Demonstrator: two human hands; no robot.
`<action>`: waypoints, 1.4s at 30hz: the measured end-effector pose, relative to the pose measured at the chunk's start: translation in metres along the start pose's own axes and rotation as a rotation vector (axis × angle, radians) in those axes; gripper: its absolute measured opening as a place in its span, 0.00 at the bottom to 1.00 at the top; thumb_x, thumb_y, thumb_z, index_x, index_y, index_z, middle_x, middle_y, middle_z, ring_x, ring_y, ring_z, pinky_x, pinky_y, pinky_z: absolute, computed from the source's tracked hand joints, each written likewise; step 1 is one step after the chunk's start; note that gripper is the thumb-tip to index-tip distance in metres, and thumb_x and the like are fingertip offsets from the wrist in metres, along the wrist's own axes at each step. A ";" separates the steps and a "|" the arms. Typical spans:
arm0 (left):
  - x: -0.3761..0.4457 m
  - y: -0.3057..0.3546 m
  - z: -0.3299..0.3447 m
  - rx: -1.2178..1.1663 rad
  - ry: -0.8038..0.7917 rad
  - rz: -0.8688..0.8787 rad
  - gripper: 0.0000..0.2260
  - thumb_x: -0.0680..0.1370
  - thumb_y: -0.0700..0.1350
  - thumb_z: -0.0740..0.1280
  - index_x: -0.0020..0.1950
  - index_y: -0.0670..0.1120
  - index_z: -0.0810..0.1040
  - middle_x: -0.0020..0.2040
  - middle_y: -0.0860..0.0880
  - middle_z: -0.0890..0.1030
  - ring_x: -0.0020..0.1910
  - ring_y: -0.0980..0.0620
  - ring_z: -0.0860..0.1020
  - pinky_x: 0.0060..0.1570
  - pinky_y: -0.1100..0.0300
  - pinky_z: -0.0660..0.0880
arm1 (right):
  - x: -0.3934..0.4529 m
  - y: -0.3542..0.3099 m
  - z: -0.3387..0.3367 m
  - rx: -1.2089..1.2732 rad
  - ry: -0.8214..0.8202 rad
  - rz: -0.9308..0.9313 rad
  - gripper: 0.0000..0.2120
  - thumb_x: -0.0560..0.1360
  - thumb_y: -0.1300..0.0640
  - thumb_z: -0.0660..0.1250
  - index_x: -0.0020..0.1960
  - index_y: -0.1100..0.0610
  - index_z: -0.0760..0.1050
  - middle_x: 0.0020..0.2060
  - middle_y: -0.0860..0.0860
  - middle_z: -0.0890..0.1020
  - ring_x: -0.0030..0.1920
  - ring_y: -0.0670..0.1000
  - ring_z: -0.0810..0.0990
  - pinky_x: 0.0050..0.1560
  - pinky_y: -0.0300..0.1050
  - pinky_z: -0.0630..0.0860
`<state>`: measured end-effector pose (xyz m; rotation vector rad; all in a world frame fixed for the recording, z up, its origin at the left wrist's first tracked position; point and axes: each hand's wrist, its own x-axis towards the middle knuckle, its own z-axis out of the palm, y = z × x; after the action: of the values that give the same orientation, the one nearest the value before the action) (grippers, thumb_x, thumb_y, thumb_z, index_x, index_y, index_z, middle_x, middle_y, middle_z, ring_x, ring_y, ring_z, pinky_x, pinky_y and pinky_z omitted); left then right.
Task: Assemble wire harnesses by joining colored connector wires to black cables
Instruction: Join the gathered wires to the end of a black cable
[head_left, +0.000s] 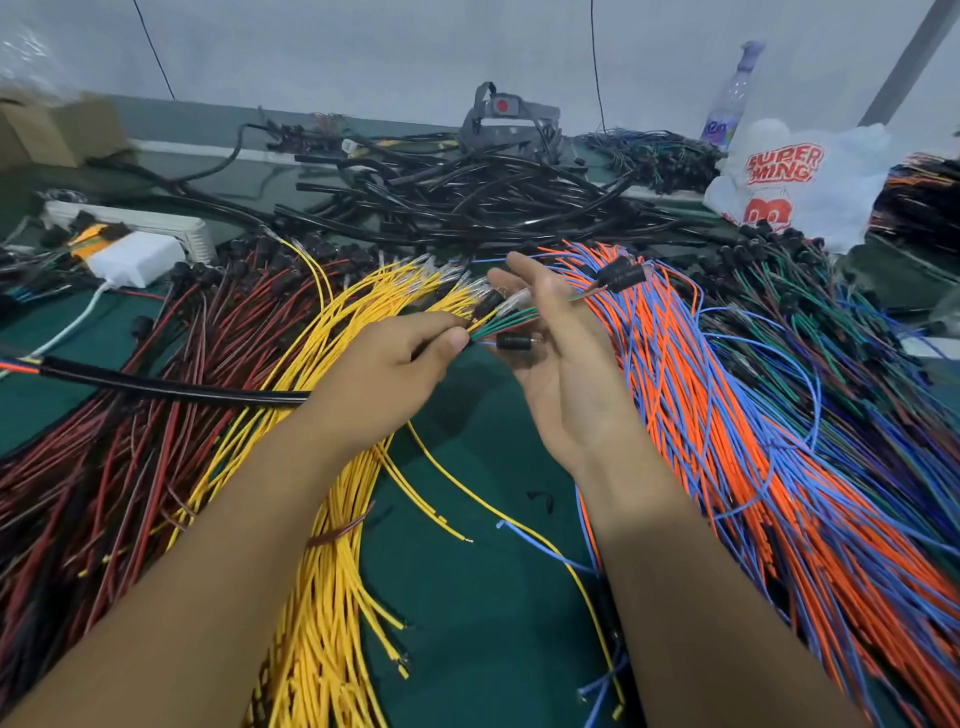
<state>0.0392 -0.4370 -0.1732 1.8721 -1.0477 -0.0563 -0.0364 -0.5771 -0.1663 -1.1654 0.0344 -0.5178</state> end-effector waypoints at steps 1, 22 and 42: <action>0.000 0.001 0.000 0.014 -0.021 -0.008 0.11 0.80 0.53 0.58 0.40 0.52 0.74 0.29 0.56 0.71 0.29 0.58 0.67 0.32 0.56 0.64 | 0.000 0.002 0.000 -0.007 -0.003 -0.022 0.13 0.78 0.48 0.60 0.56 0.50 0.79 0.53 0.47 0.84 0.51 0.46 0.81 0.46 0.38 0.76; 0.006 -0.005 0.009 0.523 0.262 -0.153 0.11 0.80 0.55 0.61 0.47 0.50 0.76 0.32 0.53 0.74 0.34 0.48 0.72 0.27 0.58 0.60 | 0.000 0.009 0.004 -0.347 0.297 0.157 0.15 0.81 0.51 0.58 0.45 0.55 0.80 0.44 0.55 0.85 0.39 0.52 0.85 0.41 0.41 0.79; 0.003 -0.005 0.012 0.486 0.211 -0.086 0.10 0.77 0.55 0.66 0.54 0.53 0.80 0.43 0.51 0.82 0.42 0.48 0.78 0.39 0.53 0.77 | 0.000 0.013 -0.009 -0.757 0.333 -0.144 0.08 0.74 0.60 0.68 0.40 0.48 0.78 0.44 0.53 0.81 0.35 0.39 0.74 0.38 0.28 0.68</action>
<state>0.0389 -0.4467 -0.1817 2.2975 -0.8856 0.3690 -0.0338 -0.5812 -0.1812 -1.8127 0.4688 -0.8627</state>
